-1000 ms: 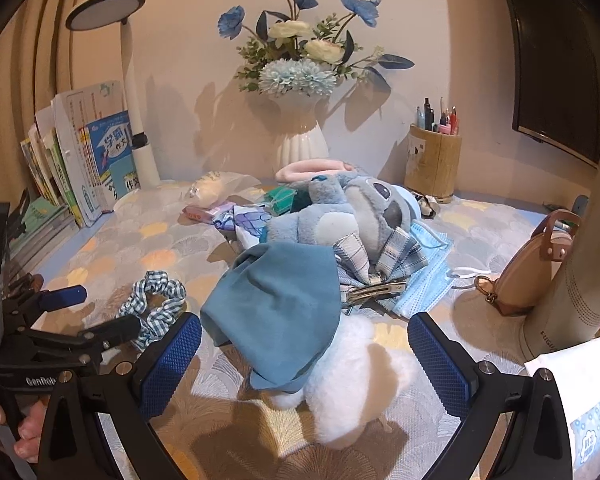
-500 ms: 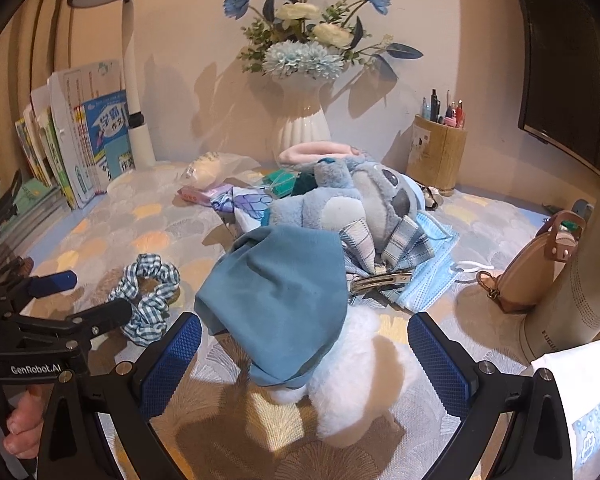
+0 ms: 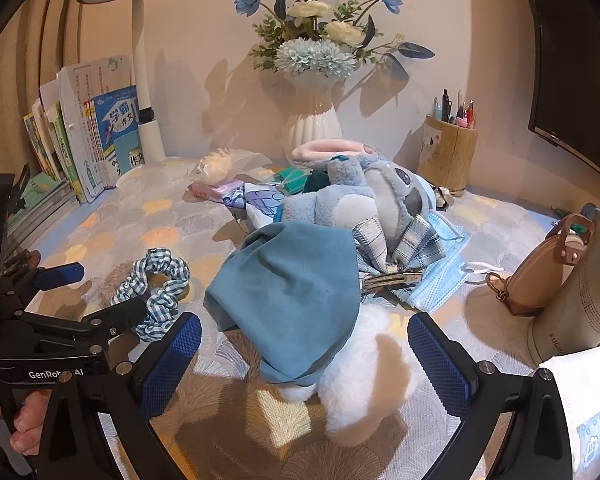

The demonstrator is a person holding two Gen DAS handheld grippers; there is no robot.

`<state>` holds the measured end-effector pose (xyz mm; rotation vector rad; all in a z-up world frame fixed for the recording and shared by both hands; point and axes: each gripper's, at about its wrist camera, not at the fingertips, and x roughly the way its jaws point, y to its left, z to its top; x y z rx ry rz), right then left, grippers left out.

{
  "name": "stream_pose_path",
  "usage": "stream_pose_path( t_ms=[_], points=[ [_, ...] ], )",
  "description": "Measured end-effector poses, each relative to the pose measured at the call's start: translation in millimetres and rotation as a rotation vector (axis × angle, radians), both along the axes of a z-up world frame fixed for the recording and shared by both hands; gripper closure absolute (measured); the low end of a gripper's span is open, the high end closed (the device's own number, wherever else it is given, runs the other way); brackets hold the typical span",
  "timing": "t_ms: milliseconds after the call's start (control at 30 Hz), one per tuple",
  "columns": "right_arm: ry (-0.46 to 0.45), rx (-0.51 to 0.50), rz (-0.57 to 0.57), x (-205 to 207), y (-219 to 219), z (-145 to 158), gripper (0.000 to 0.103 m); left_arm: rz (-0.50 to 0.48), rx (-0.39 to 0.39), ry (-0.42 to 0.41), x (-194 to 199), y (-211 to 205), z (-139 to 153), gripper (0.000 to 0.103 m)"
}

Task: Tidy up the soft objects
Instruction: 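Move both tools toward the fluffy ball and the teal cloth on the bed, then close left tool on fluffy ball and scrunchie while right tool grasps teal cloth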

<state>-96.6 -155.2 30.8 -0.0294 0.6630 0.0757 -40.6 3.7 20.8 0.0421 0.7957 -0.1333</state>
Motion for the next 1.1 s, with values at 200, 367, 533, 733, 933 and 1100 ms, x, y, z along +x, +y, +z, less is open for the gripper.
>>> stream_pose_path(
  t_ms=[200,367,533,733,933,1100],
  points=[
    [-0.002,0.006,-0.009,-0.2,-2.2,0.3,0.000,-0.002,-0.004,0.002,0.5,-0.1,-0.3,0.001],
    [0.005,0.008,-0.021,2.3,-4.5,0.5,0.000,0.007,-0.010,0.004,1.1,1.0,-0.3,0.001],
    [0.008,0.010,0.002,2.4,-2.6,1.1,0.007,0.023,-0.013,0.004,-1.2,2.3,1.5,0.002],
    [0.137,-0.014,0.025,21.5,13.5,-0.2,0.026,-0.016,-0.185,0.085,0.0,7.5,16.1,0.003],
    [0.148,-0.134,0.005,33.7,29.7,-6.5,0.041,-0.006,-0.192,0.142,17.9,1.6,0.0,0.006],
    [0.132,-0.169,-0.007,36.4,25.5,-9.9,0.082,-0.024,-0.159,0.142,23.9,-6.7,-9.0,0.052]
  ],
)
